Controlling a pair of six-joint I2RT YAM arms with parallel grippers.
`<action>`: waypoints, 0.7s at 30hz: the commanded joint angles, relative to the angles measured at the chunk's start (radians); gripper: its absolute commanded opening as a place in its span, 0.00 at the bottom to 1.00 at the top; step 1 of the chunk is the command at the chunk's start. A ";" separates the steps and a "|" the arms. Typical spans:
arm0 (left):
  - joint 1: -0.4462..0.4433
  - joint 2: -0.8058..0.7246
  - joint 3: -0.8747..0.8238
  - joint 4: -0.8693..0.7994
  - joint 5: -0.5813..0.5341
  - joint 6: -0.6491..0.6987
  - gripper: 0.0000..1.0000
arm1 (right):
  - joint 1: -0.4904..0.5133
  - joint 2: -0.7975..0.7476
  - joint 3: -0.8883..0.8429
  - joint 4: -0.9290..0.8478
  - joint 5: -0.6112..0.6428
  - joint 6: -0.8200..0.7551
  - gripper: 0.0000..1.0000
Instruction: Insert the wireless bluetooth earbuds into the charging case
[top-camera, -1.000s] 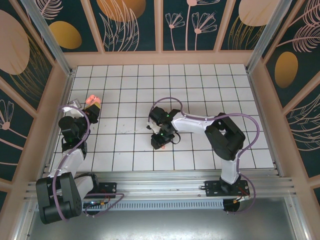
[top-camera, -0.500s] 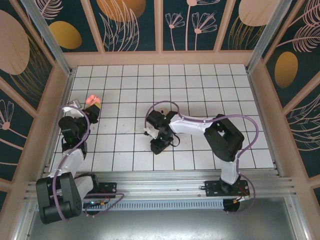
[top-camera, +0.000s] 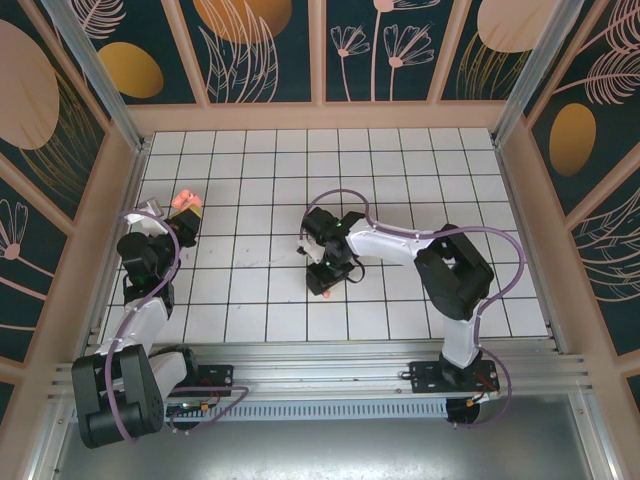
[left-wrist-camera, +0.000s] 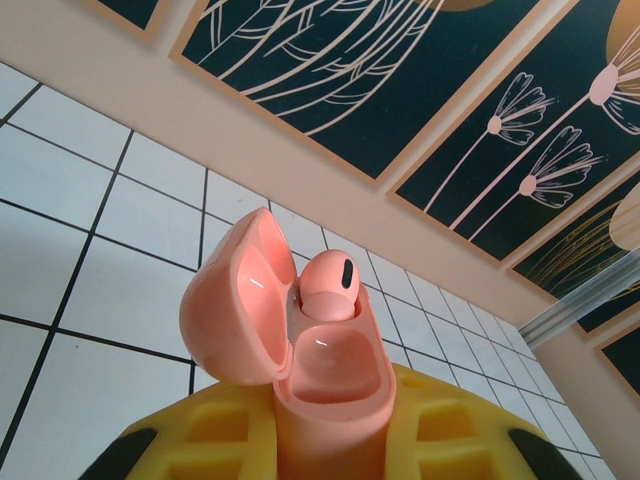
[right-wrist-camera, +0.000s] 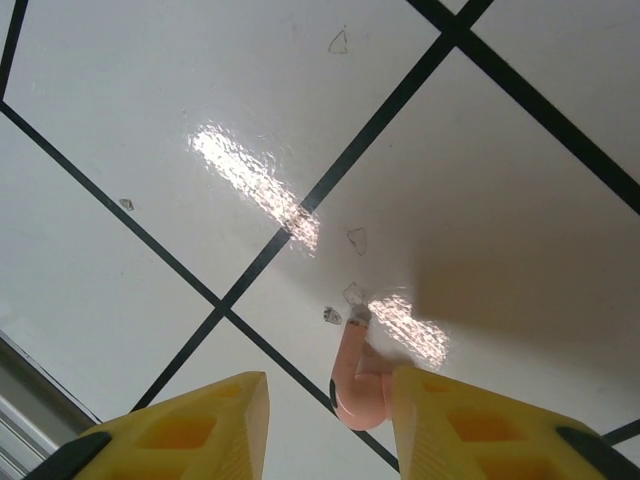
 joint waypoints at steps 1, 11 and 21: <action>0.007 -0.019 0.024 -0.004 0.013 0.021 0.06 | 0.010 0.026 0.031 -0.022 -0.014 0.003 0.37; 0.007 -0.015 0.032 -0.008 0.013 0.023 0.06 | 0.015 0.067 0.050 -0.031 -0.047 -0.037 0.35; 0.007 -0.014 0.035 -0.010 0.016 0.027 0.06 | 0.039 0.077 0.059 -0.069 -0.074 -0.097 0.32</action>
